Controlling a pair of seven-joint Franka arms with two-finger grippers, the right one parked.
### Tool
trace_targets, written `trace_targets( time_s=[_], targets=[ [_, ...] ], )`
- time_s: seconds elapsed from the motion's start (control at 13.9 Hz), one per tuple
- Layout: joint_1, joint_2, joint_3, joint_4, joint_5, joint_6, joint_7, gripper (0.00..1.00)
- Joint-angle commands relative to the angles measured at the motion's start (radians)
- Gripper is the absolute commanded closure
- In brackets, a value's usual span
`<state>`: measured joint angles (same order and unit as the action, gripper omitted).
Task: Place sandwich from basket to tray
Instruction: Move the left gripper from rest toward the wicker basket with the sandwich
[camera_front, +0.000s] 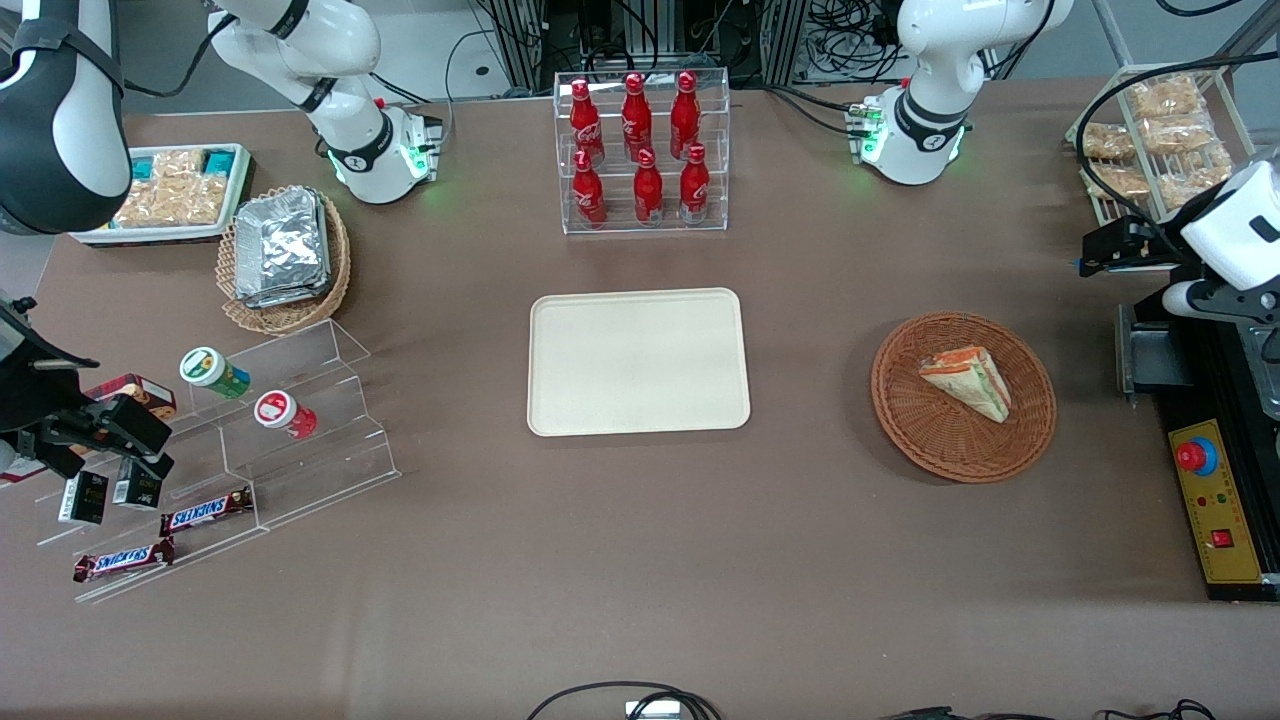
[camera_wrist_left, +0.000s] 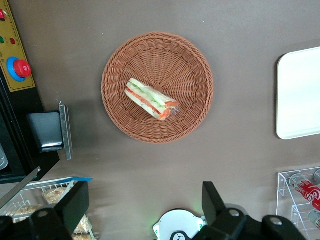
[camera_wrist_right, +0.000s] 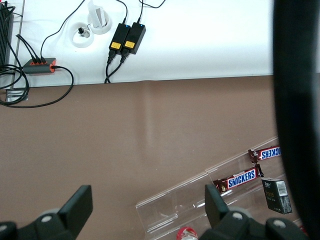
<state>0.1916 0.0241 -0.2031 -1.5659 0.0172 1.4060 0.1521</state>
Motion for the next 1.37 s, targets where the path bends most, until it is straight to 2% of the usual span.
trace_targets(
  time_s=[0.0, 0.29, 0.43, 0.86, 1.08, 1.29],
  targets=[
    [-0.012, -0.004, 0.007, 0.006, -0.002, -0.015, 0.003, 0.0],
    [-0.014, 0.003, 0.005, -0.008, 0.035, 0.001, -0.008, 0.0],
    [-0.014, 0.008, 0.004, -0.051, 0.046, 0.034, -0.089, 0.0],
    [-0.014, -0.01, 0.004, -0.305, 0.044, 0.249, -0.337, 0.0],
    [-0.009, -0.049, 0.005, -0.469, 0.043, 0.407, -0.413, 0.0],
    [-0.012, -0.055, 0.004, -0.575, 0.04, 0.545, -0.573, 0.0]
  ],
)
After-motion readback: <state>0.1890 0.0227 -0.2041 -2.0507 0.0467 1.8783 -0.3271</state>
